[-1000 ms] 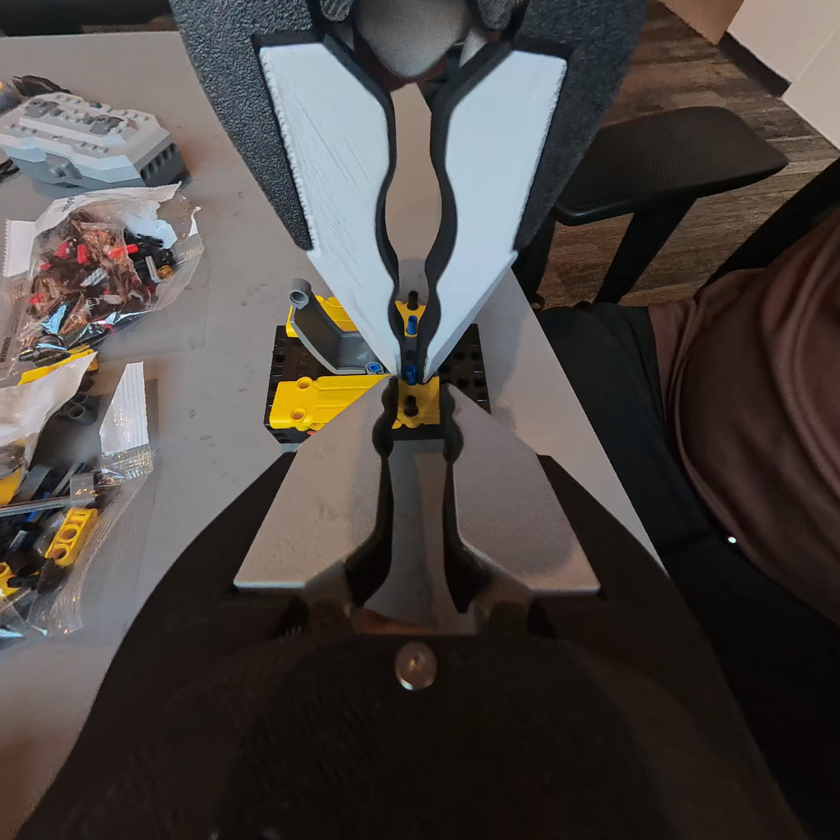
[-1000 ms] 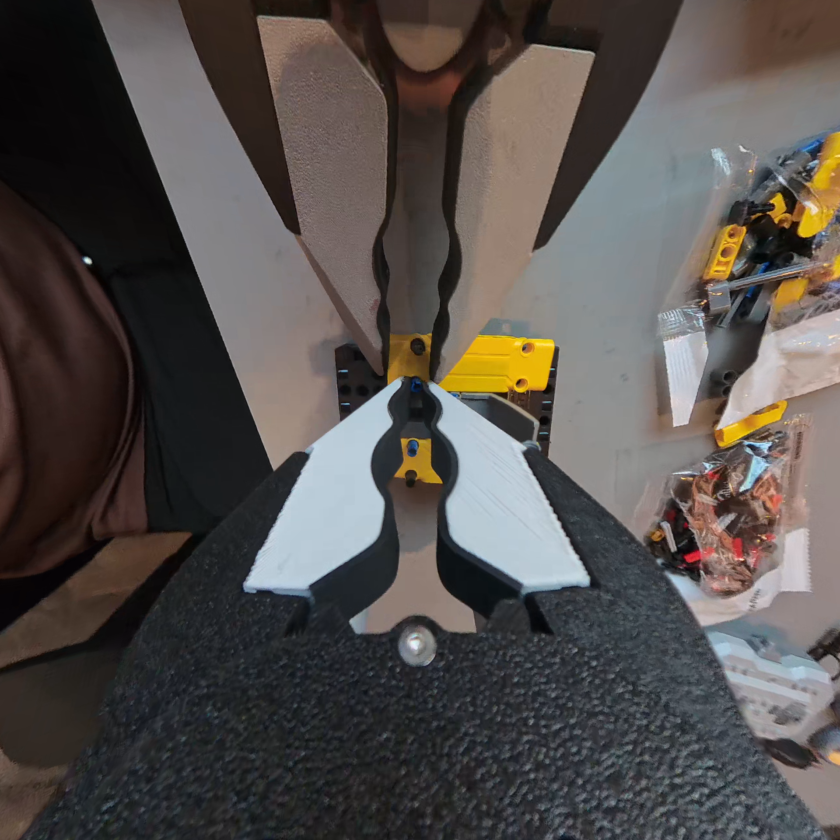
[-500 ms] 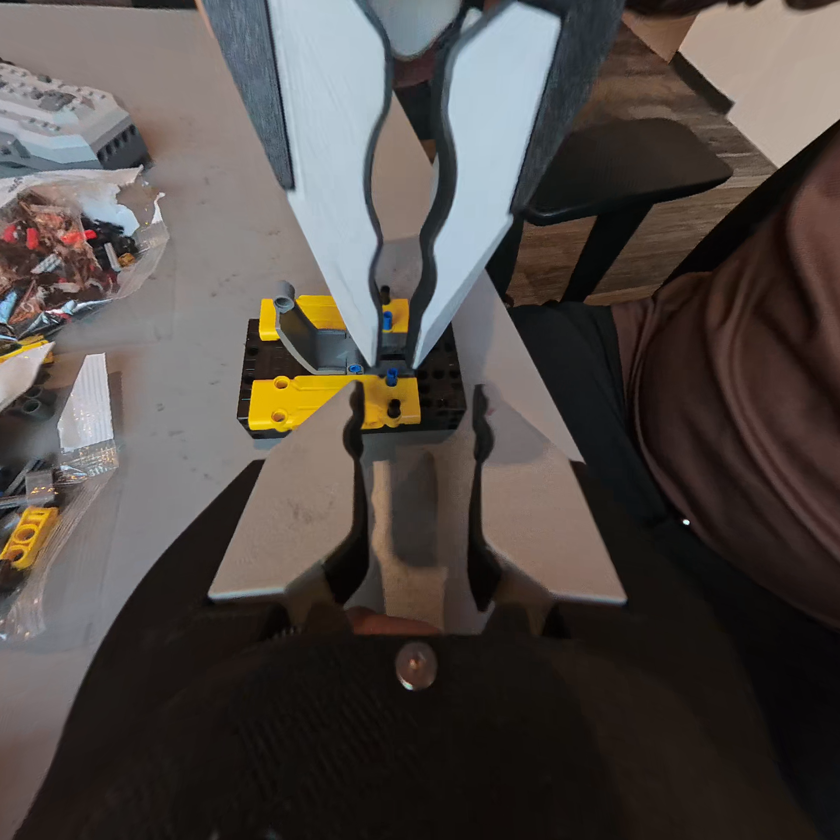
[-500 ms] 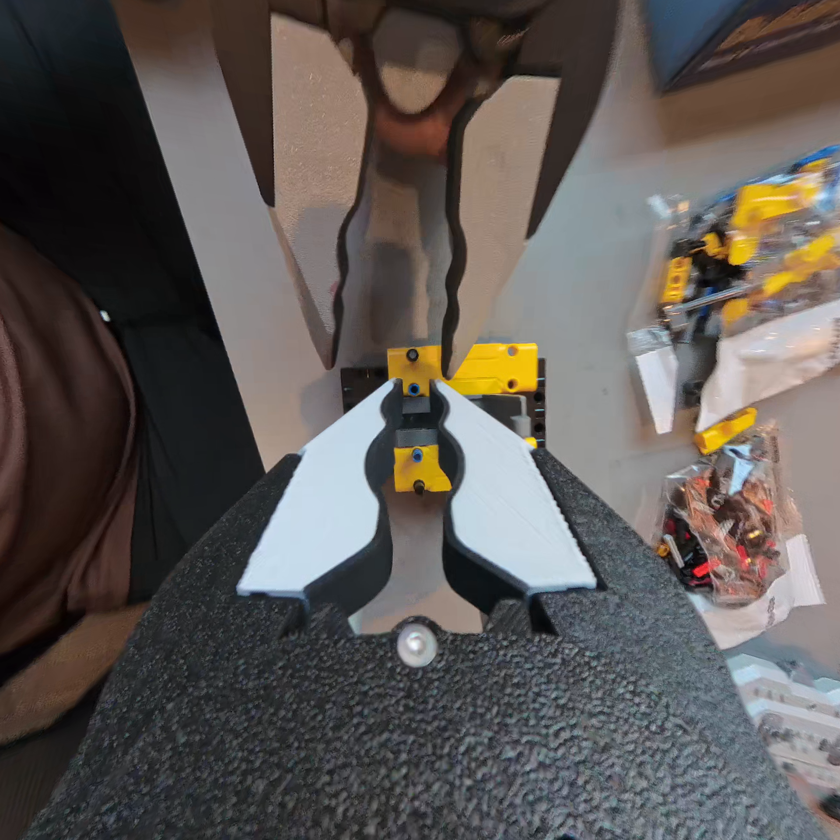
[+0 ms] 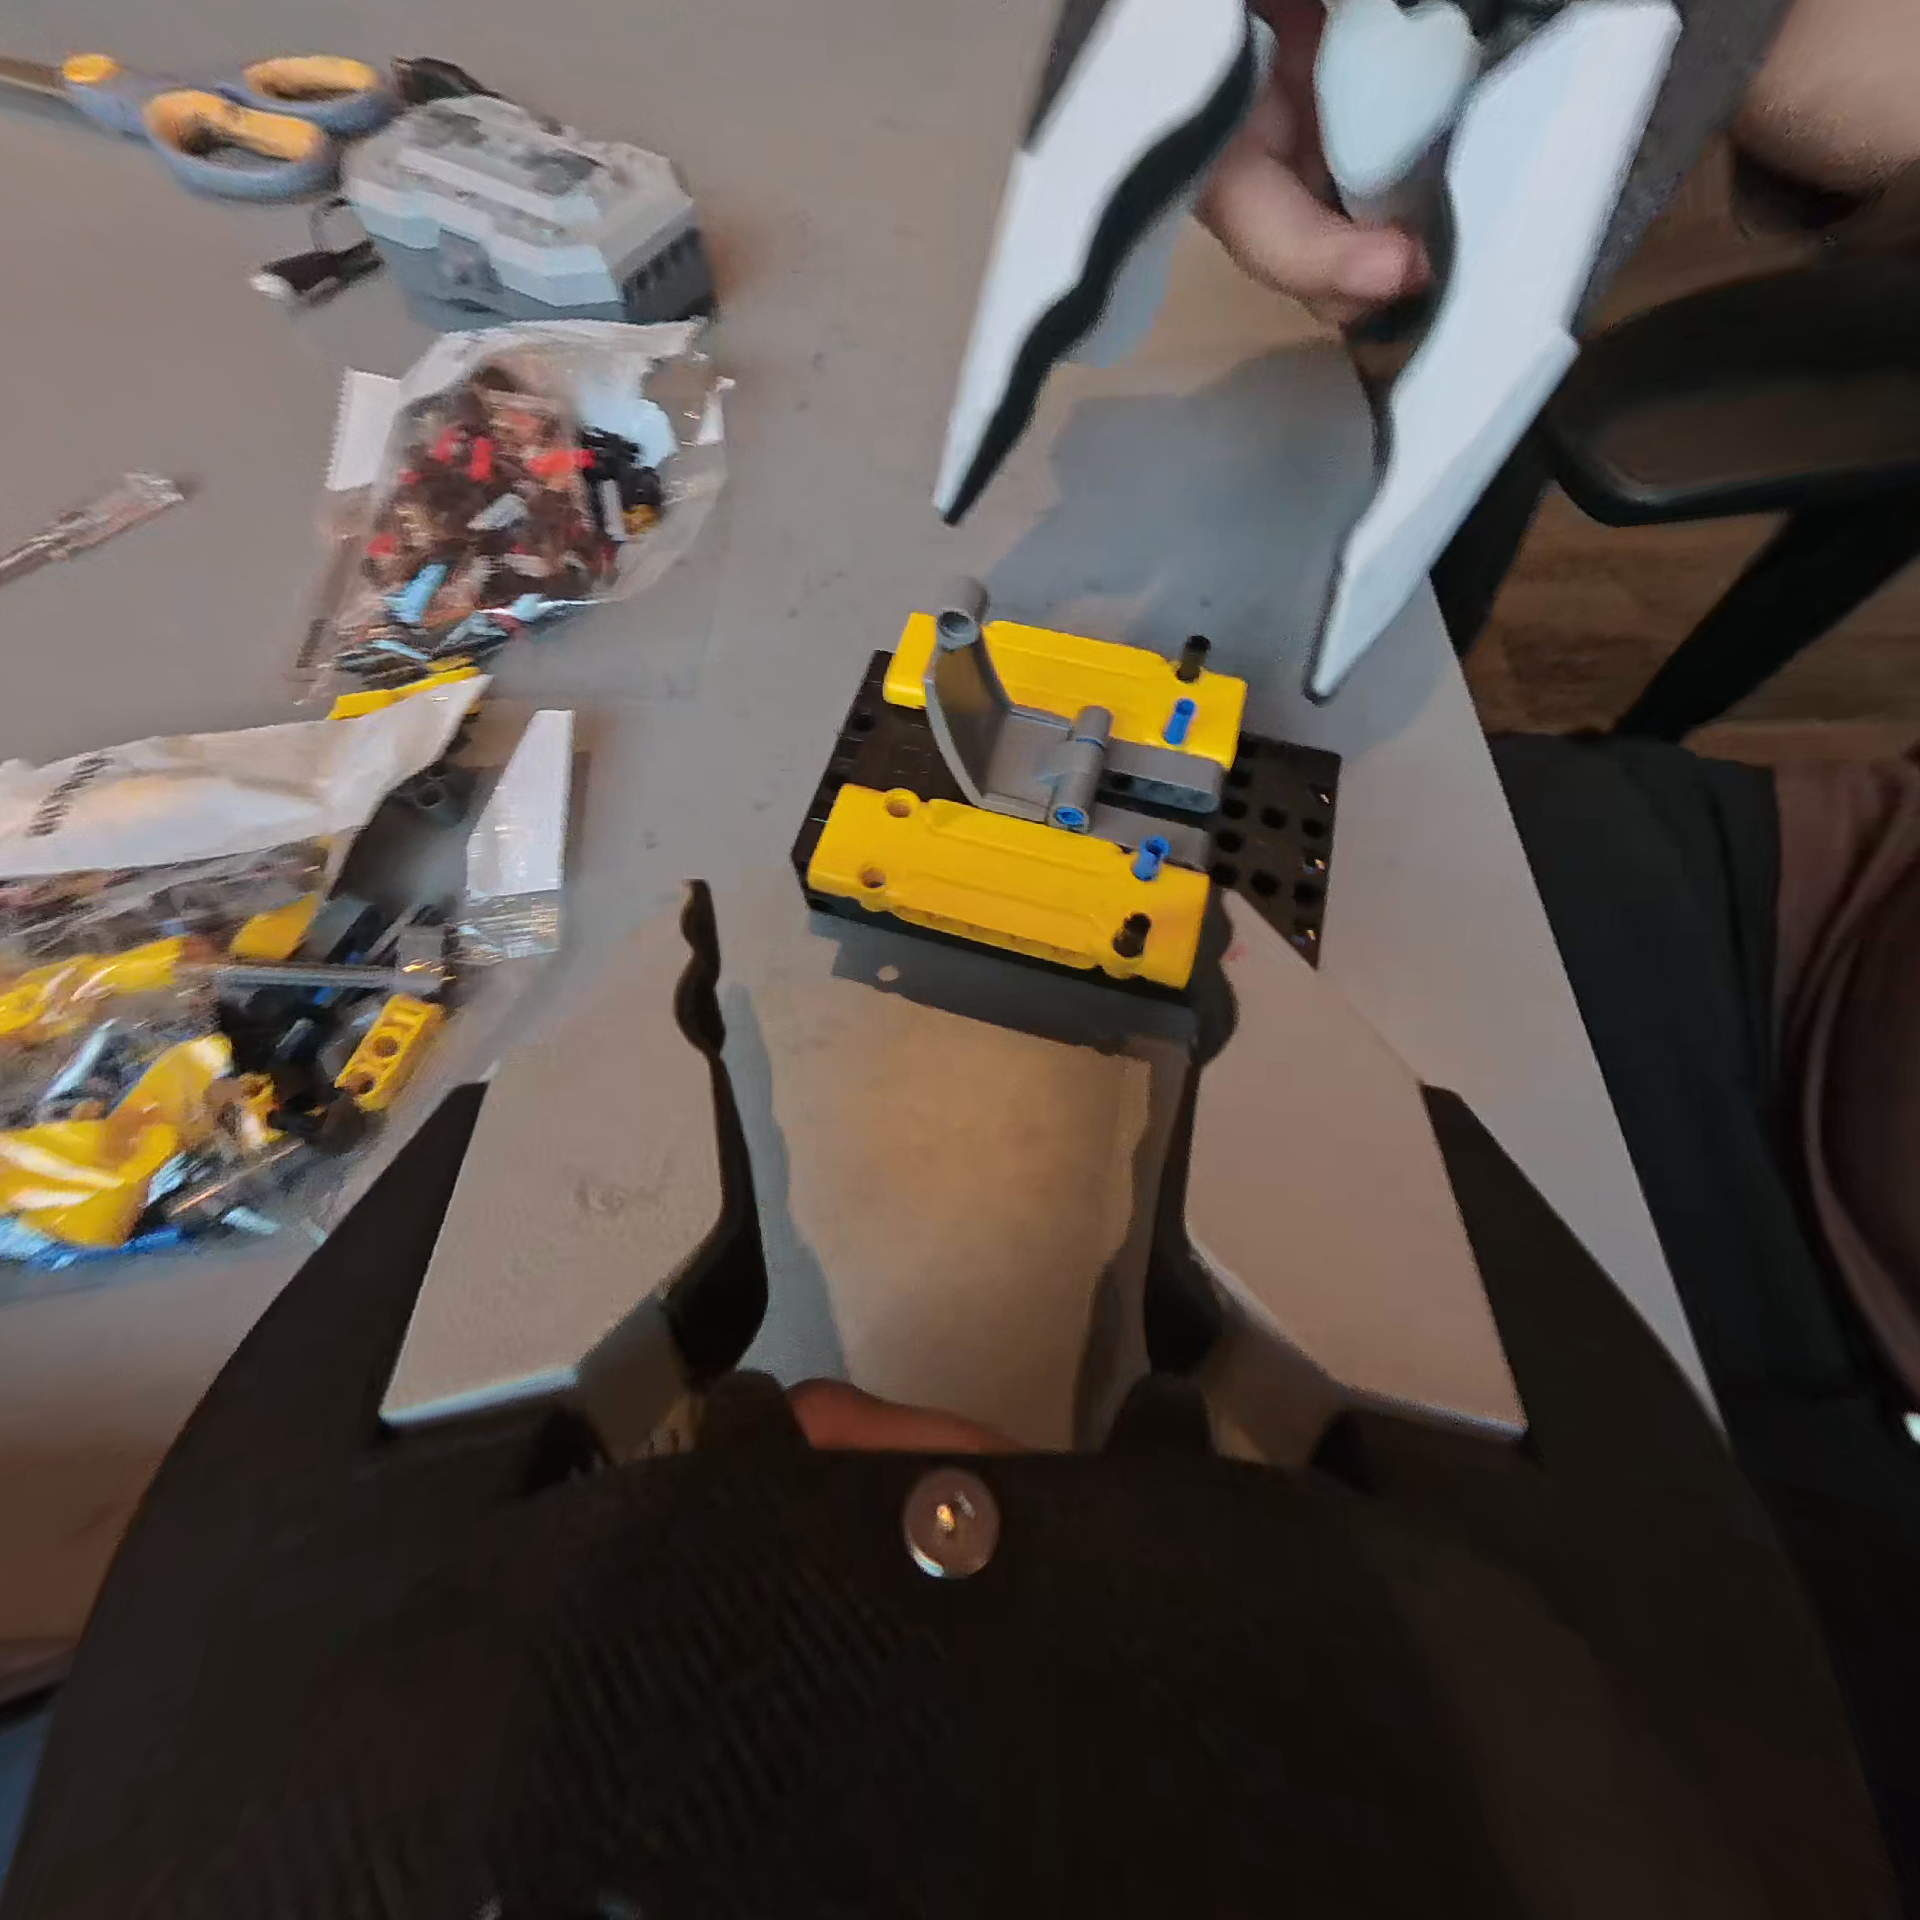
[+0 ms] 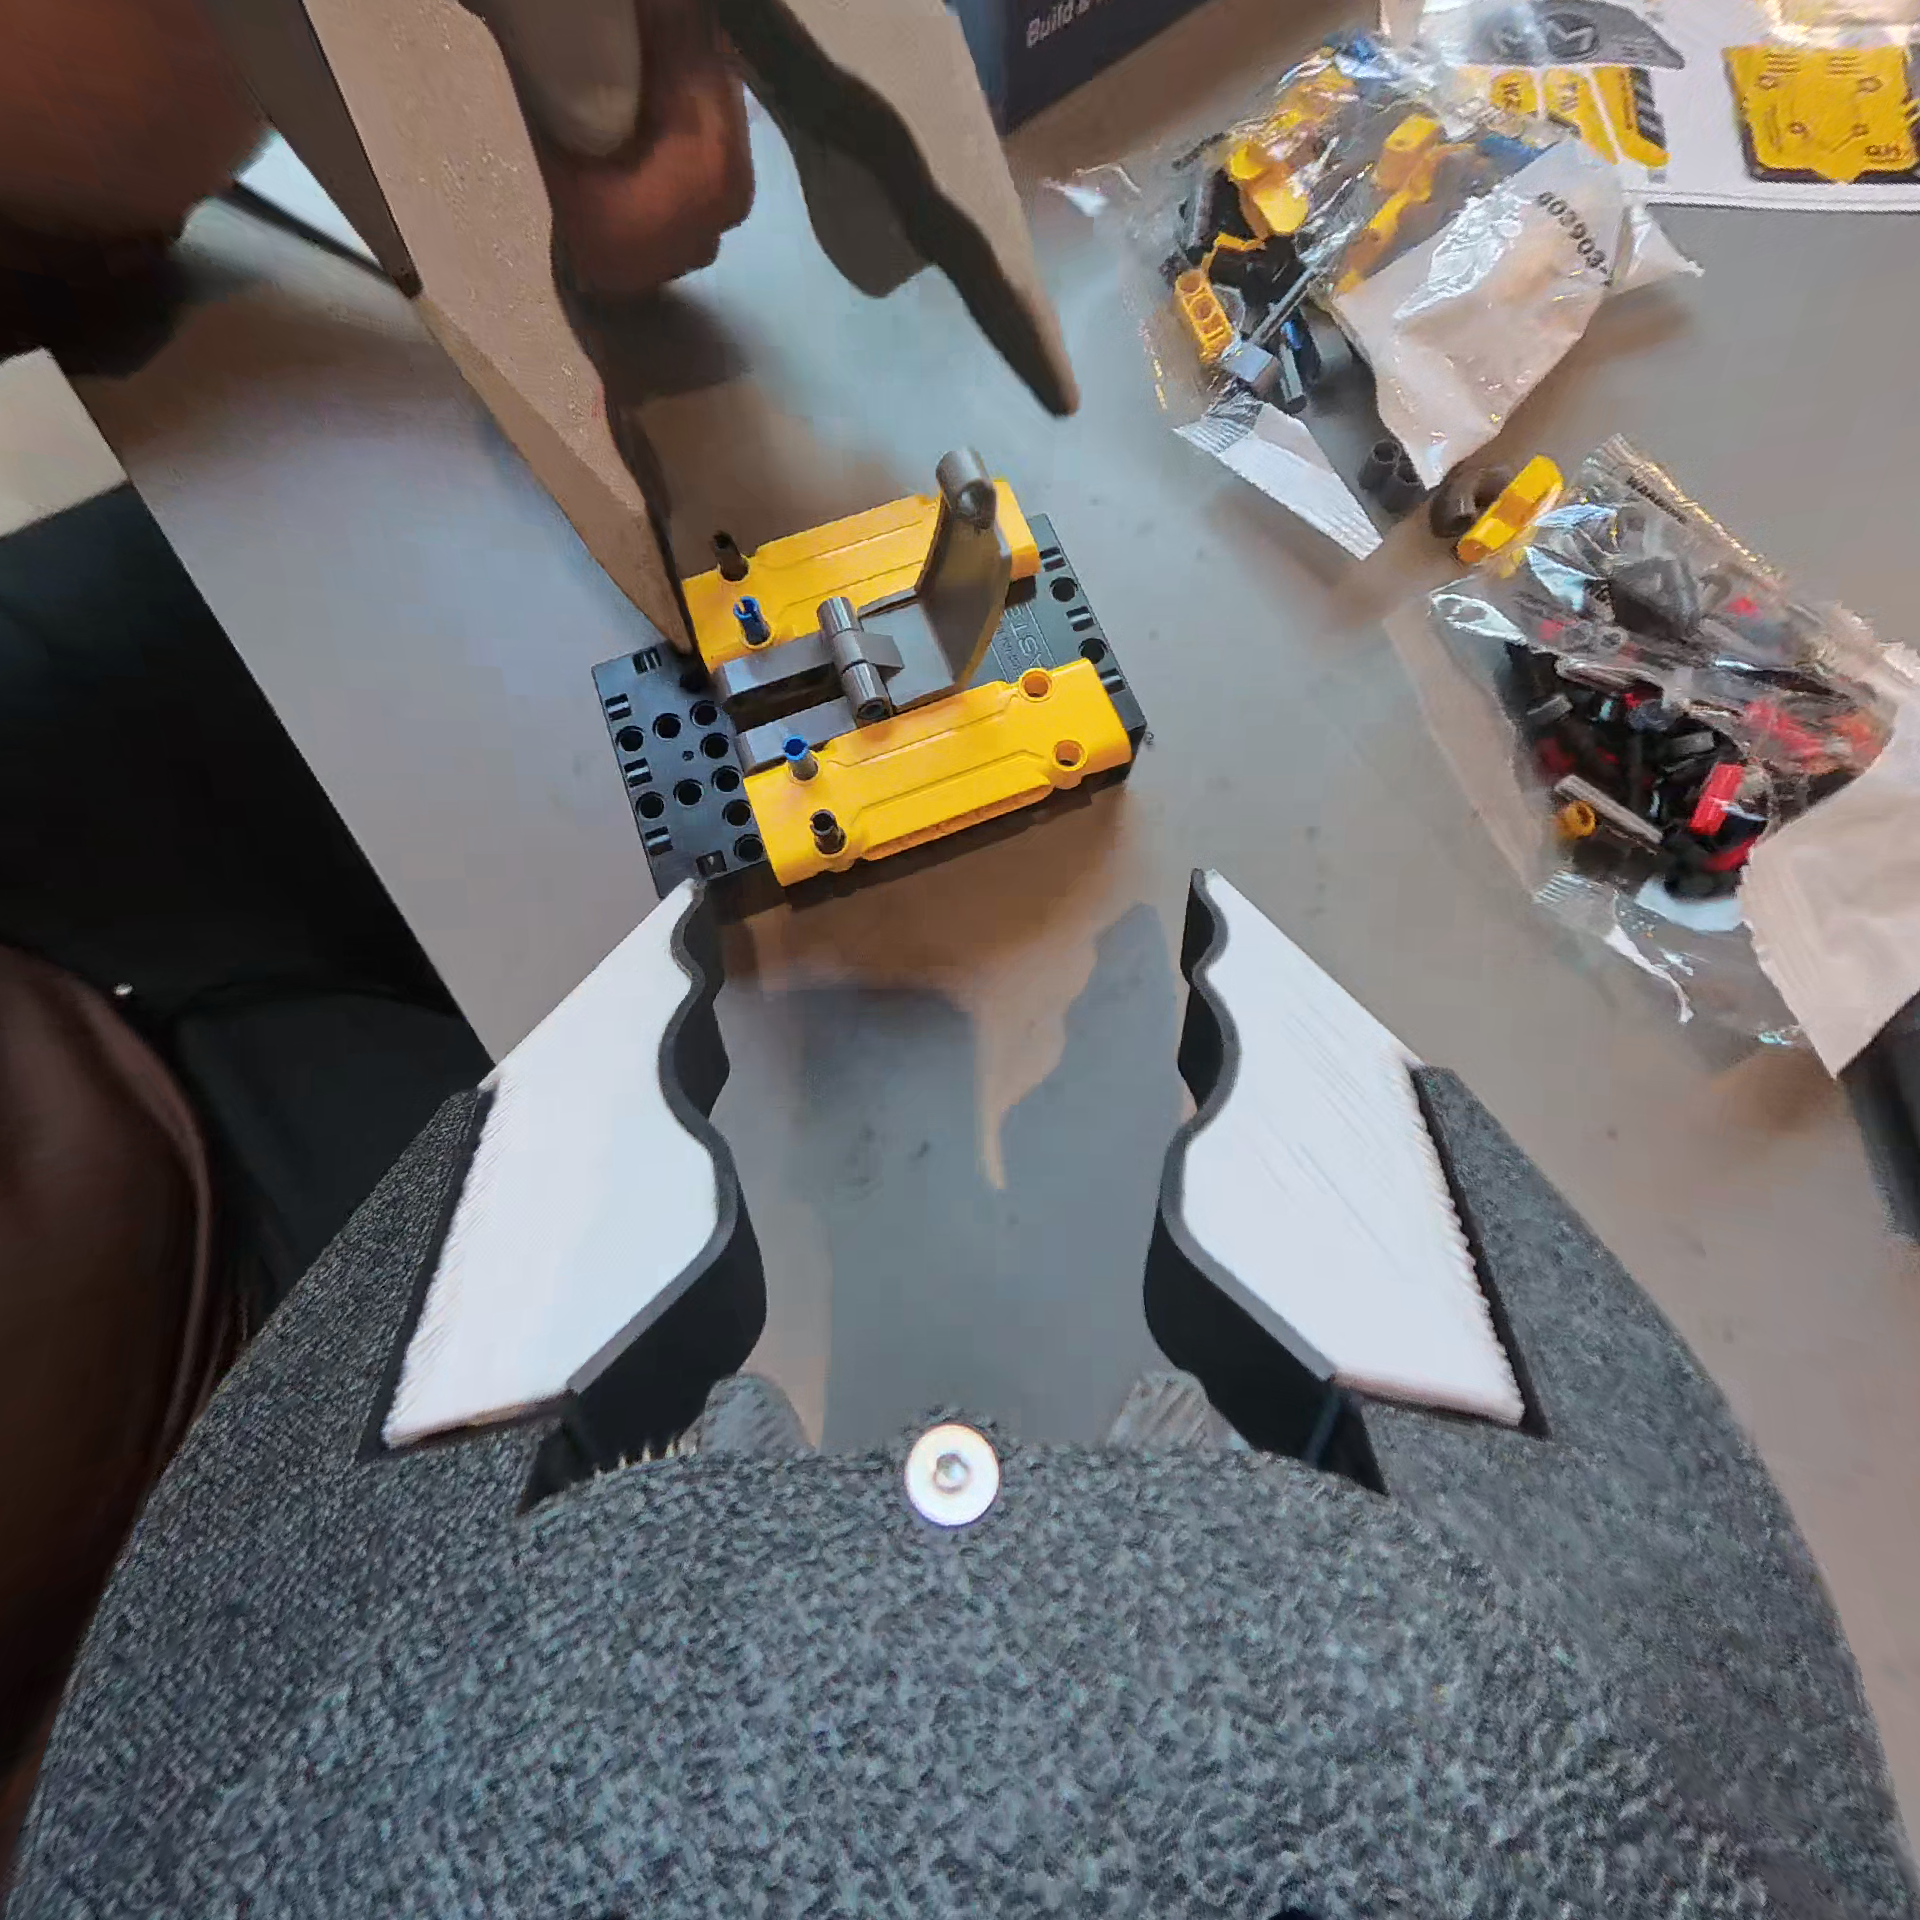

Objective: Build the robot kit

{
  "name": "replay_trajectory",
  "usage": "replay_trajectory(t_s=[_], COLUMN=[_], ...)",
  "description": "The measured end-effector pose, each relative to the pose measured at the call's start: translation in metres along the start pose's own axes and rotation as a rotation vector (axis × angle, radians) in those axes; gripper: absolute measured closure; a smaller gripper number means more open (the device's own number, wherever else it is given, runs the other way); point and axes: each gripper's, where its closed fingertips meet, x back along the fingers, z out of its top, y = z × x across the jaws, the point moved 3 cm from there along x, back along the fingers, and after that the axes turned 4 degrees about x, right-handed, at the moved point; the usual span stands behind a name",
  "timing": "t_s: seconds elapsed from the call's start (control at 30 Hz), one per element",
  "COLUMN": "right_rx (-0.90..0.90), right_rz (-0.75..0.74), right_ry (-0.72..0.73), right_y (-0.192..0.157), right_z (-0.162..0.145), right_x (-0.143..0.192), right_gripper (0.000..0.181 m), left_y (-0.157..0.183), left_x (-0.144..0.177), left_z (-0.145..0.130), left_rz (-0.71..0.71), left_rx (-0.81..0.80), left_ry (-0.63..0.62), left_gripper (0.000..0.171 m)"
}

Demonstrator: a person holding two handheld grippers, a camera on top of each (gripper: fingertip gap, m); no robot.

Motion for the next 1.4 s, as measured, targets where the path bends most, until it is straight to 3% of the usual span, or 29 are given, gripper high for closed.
replay_trajectory(t_s=[0.17, 0.23, 0.33, 0.4, 0.47, 0.5, 0.63, 0.7, 0.77, 0.97, 1.1, 1.4], right_rx=[0.005, -0.007, -0.018, -0.035, -0.037, -0.036, -0.056, -0.08, -0.093, -0.089, -0.12, -0.134], right_rz=[-0.066, -0.047, -0.065, -0.072, -0.075, -0.082, -0.12, -0.12, -0.091, -0.05, -0.05, -0.07], right_ry=[0.171, 0.247, 0.234, 0.21, 0.187, 0.185, 0.231, 0.243, 0.233, 0.284, 0.276, 0.32], right_y=[0.004, 0.001, 0.006, 0.008, 0.008, 0.009, 0.014, 0.017, 0.016, 0.013, 0.017, 0.024], right_z=[0.003, 0.008, 0.008, 0.006, 0.005, 0.005, 0.01, 0.012, 0.011, 0.015, 0.015, 0.02], right_x=[0.006, 0.008, 0.004, 0.0, -0.003, -0.003, 0.0, 0.0, -0.002, 0.003, 0.002, 0.005], right_gripper=[0.104, 0.108, 0.108, 0.108, 0.107, 0.106, 0.11, 0.113, 0.114, 0.119, 0.127, 0.156], left_y=[0.02, 0.044, 0.081, 0.11, 0.132, 0.142, 0.17, 0.175, 0.179, 0.171, 0.162, 0.159], left_x=[0.038, 0.05, 0.056, 0.055, 0.052, 0.051, 0.042, 0.033, 0.026, 0.031, 0.036, 0.03], left_z=[0.031, 0.034, 0.016, -0.001, -0.018, -0.025, -0.04, -0.05, -0.056, -0.06, -0.061, -0.068], left_rz=[0.211, 0.262, 0.403, 0.42, 0.418, 0.399, 0.292, 0.281, 0.263, 0.296, 0.391, 0.394], left_rx=[0.071, 0.163, 0.246, 0.293, 0.36, 0.397, 0.519, 0.507, 0.461, 0.419, 0.401, 0.406], left_ry=[0.143, 0.197, 0.21, 0.22, 0.234, 0.249, 0.343, 0.354, 0.312, 0.334, 0.339, 0.291], left_gripper=[0.094, 0.104, 0.116, 0.126, 0.159, 0.163, 0.165, 0.168, 0.156, 0.159, 0.153, 0.153])
